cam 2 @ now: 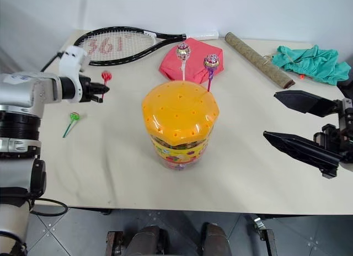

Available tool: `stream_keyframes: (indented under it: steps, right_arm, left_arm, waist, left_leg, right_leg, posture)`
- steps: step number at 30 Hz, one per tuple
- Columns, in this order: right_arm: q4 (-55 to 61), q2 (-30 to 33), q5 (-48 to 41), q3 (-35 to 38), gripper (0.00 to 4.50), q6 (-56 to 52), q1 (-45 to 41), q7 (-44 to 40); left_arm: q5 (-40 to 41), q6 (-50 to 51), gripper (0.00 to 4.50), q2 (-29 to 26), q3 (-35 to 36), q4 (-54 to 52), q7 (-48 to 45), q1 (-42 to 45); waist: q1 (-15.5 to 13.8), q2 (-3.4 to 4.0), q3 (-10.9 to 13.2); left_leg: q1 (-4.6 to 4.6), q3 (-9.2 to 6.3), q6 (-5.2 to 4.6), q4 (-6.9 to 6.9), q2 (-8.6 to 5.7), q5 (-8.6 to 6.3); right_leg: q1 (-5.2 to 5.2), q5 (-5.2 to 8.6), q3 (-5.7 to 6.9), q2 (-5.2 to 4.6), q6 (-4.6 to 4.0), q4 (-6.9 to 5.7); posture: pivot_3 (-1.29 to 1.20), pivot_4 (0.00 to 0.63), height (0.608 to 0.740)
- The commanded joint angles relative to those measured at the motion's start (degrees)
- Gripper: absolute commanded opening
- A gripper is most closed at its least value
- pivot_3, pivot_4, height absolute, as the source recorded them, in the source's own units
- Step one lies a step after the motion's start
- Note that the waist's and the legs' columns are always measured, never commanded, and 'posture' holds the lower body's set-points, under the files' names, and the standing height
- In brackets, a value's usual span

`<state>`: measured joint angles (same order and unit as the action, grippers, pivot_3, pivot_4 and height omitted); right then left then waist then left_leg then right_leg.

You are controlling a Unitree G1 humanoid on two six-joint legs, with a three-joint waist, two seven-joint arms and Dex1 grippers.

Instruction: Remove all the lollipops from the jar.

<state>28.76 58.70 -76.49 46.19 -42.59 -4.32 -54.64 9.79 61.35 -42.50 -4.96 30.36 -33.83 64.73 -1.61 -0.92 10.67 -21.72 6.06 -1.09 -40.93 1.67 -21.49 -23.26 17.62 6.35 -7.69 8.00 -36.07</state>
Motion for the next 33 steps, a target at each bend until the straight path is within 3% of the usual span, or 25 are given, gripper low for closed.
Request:
stream_keyframes:
  steps: [1,8,12,23,30,33]
  right_arm:
    - [-0.67,0.64,1.25,-0.78,4.50,1.03,-1.49,0.69]
    - [-1.51,-0.18,3.69,-2.48,4.50,1.48,-2.33,0.11]
    - [-1.68,0.04,3.86,-3.68,4.50,1.48,-3.57,0.03]
    - [-3.12,0.44,6.32,-2.52,4.50,1.24,-3.35,-2.32]
    - [-2.80,0.79,7.60,1.32,4.50,0.60,-0.50,-3.93]
    - [-3.17,0.88,8.84,3.94,4.50,0.56,1.37,-4.77]
  left_arm:
    - [-3.92,3.47,0.03,-0.02,-2.17,2.84,2.84,-0.18]
    - [-6.17,9.11,0.03,-2.10,-6.45,3.52,-0.39,-1.26]
    - [-5.47,11.83,1.02,-2.30,-5.24,3.54,-1.06,-0.56]
    - [-5.16,13.09,4.48,-6.16,-6.38,-2.68,-6.06,2.80]
    - [-3.45,7.12,4.48,-8.19,-5.91,-5.78,-12.81,6.02]
    - [-1.57,-0.47,4.48,-8.74,-3.90,-8.06,-17.03,4.89]
  waist:
    - [0.02,-0.01,0.01]
    - [0.09,-0.02,0.01]
    - [0.09,-0.02,0.01]
    - [0.01,-0.03,0.01]
    - [0.03,-0.03,0.02]
    - [0.04,-0.03,0.01]
  left_leg:
    - [0.00,0.00,0.00,0.01,0.00,0.00]
    - [-0.04,0.06,0.01,-0.01,0.01,0.00]
    - [-0.03,0.06,0.01,-0.01,0.01,0.00]
    - [-0.06,0.06,0.01,-0.01,0.01,0.00]
    - [-0.15,0.06,0.01,-0.04,0.01,0.00]
    - [-0.18,0.05,0.01,-0.04,0.02,0.00]
  right_leg:
    - [0.00,0.00,0.00,0.00,0.00,0.00]
    - [-0.06,0.00,0.01,0.00,0.00,-0.02]
    - [-0.06,0.00,0.00,0.00,0.00,-0.02]
    - [-0.09,0.00,0.00,0.00,0.00,-0.02]
    - [-0.12,0.00,0.01,-0.01,0.00,-0.01]
    - [-0.18,0.00,0.02,0.00,0.00,-0.02]
  posture:
    - [0.00,0.150,0.740]
    - [0.00,0.150,0.740]
    - [0.00,0.150,0.740]
    - [0.00,0.150,0.740]
    - [0.00,0.150,0.740]
    - [0.00,0.150,0.740]
